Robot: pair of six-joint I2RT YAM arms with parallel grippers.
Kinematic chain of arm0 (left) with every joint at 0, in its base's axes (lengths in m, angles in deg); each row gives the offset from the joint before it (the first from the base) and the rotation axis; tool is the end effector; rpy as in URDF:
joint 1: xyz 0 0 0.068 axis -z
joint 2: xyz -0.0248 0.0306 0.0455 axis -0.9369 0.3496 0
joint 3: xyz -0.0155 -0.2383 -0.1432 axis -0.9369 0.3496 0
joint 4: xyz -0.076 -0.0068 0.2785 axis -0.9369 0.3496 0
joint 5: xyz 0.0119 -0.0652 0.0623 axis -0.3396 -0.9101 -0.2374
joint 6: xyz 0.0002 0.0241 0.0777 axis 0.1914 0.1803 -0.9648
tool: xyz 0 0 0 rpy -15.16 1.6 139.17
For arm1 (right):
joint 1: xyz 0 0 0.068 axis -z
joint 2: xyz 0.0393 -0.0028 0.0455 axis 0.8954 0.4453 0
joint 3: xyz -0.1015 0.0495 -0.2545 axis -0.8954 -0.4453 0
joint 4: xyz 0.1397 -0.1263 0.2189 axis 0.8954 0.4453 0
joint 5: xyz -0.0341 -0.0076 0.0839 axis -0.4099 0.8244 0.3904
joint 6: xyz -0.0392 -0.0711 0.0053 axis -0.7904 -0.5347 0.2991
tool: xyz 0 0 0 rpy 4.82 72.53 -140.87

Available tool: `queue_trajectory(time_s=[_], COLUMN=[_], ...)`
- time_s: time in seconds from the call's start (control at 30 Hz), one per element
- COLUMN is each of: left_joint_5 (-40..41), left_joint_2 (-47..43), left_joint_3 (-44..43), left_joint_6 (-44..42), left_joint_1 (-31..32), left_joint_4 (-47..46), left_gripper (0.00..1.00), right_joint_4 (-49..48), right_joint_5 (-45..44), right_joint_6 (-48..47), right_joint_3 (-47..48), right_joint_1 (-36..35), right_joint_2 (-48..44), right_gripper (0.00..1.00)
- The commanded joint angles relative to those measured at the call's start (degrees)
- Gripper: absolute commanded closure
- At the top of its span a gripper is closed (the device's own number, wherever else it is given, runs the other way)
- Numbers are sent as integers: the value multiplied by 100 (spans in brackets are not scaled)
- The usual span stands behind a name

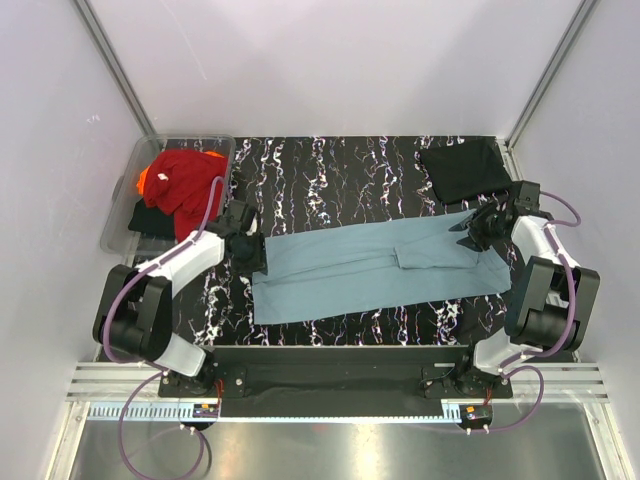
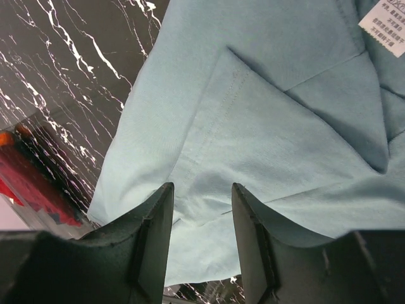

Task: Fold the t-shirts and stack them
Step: Fold the tshirt

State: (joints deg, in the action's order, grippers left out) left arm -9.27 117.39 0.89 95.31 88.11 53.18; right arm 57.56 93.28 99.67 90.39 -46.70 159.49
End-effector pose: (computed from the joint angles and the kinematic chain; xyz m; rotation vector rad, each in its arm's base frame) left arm 0.2964 -0.1029 0.1457 -0.1355 2.7817 -0.2606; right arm 0.3447 -0.0765 0.1774 1.0246 2.4088 0.6208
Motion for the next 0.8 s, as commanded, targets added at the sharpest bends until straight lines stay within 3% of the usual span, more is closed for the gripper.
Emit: queue_trajectory(time_s=[0.0,0.2,0.37,0.43,0.77], left_joint_5=[241,242,540,724,1586], left_joint_2=[-88,474,607,572,-95], left_joint_3=[29,29,20,37,345], left_joint_6=[188,197,205,258,416], left_joint_1=[-2,-11,-11,-20,-11], left_joint_4=[-209,-394,-377,-377,-192], left_gripper=[52,60,88,100,99], right_joint_4=[-137,-146,-155,-128,-443], right_joint_5=[202,272,211,-244,-1432], right_joint_6=[-140,-255,-281,-81,149], right_joint_3=[69,131,96,-52,-694], right_joint_1=[-69,-69,-87,-87,-60], right_joint_2=[-44,52,123,140,509], right_gripper=[51,51,51,52,58])
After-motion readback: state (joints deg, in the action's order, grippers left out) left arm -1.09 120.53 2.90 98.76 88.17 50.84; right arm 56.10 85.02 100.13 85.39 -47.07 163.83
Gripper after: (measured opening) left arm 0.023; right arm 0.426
